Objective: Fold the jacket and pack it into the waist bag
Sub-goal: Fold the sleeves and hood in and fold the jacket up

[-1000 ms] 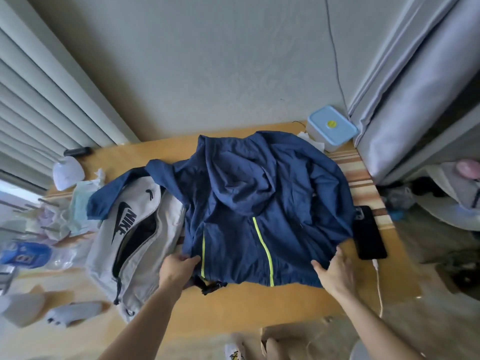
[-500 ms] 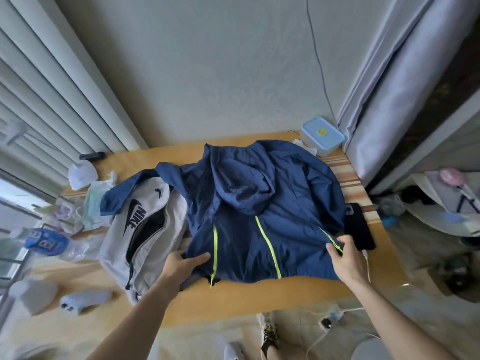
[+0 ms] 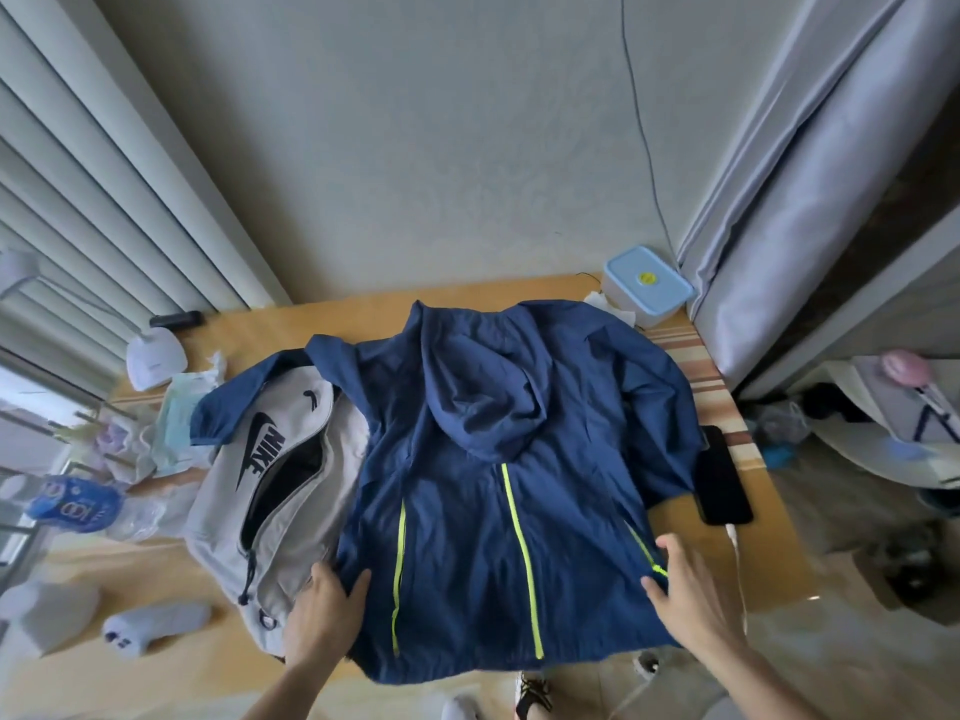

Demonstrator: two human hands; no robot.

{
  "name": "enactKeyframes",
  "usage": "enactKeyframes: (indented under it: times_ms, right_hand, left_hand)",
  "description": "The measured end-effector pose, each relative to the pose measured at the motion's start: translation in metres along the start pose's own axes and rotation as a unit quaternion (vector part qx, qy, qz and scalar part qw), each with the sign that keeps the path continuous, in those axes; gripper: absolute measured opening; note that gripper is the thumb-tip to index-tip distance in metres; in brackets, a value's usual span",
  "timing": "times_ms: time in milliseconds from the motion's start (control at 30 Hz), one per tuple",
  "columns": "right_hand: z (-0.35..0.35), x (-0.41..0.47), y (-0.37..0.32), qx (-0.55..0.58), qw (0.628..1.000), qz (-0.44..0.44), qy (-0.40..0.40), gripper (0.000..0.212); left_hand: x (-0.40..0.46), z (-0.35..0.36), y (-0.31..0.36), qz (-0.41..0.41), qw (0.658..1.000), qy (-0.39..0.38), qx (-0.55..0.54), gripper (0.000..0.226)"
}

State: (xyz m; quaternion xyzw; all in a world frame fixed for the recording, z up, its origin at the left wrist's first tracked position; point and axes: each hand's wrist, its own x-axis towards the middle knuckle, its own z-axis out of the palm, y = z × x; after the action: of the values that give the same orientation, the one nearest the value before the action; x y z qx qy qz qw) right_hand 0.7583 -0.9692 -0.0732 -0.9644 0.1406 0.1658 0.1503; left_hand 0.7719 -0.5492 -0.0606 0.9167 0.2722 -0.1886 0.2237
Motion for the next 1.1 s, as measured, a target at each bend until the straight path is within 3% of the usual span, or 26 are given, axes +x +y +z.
enactKeyframes:
  times_ms: [67, 133, 167, 267, 300, 367, 433, 500, 600, 667, 767, 833, 933, 1033, 1100]
  right_hand:
    - [0.015, 0.009, -0.002, -0.056, 0.998, -0.025, 0.005, 0.059]
    - [0.024, 0.019, -0.017, -0.067, 0.994, -0.081, 0.015, 0.066]
    - [0.027, 0.025, -0.025, -0.079, 0.991, -0.112, -0.001, 0.070]
    - [0.029, 0.049, -0.060, -0.137, 0.972, -0.136, -0.132, 0.067]
    - [0.026, 0.060, -0.068, -0.123, 0.976, -0.128, -0.123, 0.062]
    - [0.008, 0.087, -0.082, -0.055, 0.991, -0.124, -0.003, 0.048]
    - [-0.014, 0.120, -0.080, 0.000, 0.990, -0.062, 0.128, 0.048]
    - [-0.042, 0.156, -0.066, 0.034, 0.981, 0.050, 0.186, 0.061]
    - [-0.063, 0.199, -0.035, 0.048, 0.972, 0.192, 0.130, 0.080]
    - [-0.064, 0.218, -0.022, 0.056, 0.970, 0.222, 0.086, 0.074]
    - [-0.073, 0.232, -0.016, 0.098, 0.965, 0.209, 0.121, 0.036]
    - [-0.087, 0.235, -0.018, 0.136, 0.949, 0.189, 0.212, 0.021]
    - [-0.119, 0.234, -0.038, 0.153, 0.895, 0.098, 0.408, 0.024]
    - [-0.142, 0.219, -0.101, 0.137, 0.857, -0.114, 0.484, 0.023]
    - [-0.131, 0.203, -0.154, 0.124, 0.864, -0.266, 0.410, 0.022]
  left_hand:
    - [0.002, 0.005, -0.002, 0.011, 0.997, 0.022, 0.074, 0.054]
    - [0.006, 0.017, 0.002, 0.089, 0.986, 0.018, 0.136, 0.064]
    - [0.008, 0.023, 0.007, 0.124, 0.975, 0.009, 0.187, 0.058]
    - [0.017, 0.018, 0.038, 0.059, 0.964, -0.050, 0.253, 0.043]
    - [0.021, 0.012, 0.050, 0.043, 0.967, -0.032, 0.248, 0.046]
    - [0.038, -0.001, 0.070, 0.073, 0.971, 0.037, 0.224, 0.045]
    - [0.059, -0.008, 0.095, 0.175, 0.959, 0.104, 0.197, 0.047]
    - [0.076, -0.005, 0.131, 0.296, 0.934, 0.124, 0.156, 0.051]
    - [0.092, 0.017, 0.198, 0.423, 0.889, 0.126, 0.126, 0.054]
    - [0.102, 0.045, 0.229, 0.453, 0.876, 0.073, 0.149, 0.056]
    - [0.117, 0.084, 0.251, 0.384, 0.892, -0.064, 0.230, 0.059]
    - [0.123, 0.094, 0.260, 0.306, 0.900, -0.147, 0.275, 0.060]
    - [0.123, 0.087, 0.274, 0.260, 0.919, -0.192, 0.226, 0.060]
    - [0.125, 0.070, 0.281, 0.207, 0.953, -0.222, -0.005, 0.050]
    - [0.125, 0.048, 0.284, 0.144, 0.949, -0.160, -0.231, 0.039]
